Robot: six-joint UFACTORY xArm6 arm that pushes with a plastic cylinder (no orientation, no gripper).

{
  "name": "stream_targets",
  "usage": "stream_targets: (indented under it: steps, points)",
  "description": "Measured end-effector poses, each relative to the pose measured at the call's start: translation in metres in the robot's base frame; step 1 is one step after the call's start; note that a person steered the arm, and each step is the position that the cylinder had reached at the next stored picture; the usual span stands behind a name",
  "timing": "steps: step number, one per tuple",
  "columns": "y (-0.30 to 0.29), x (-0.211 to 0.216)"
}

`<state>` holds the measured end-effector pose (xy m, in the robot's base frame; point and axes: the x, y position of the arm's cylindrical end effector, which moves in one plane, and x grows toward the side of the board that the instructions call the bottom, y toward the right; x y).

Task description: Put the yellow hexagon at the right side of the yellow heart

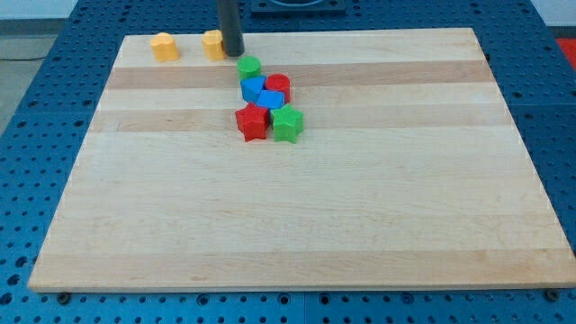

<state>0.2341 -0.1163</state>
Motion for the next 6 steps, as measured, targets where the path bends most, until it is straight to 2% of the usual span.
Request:
stream_targets:
  steps: [3, 6]
  points:
    - [0.003, -0.013]
    - [-0.043, -0.014]
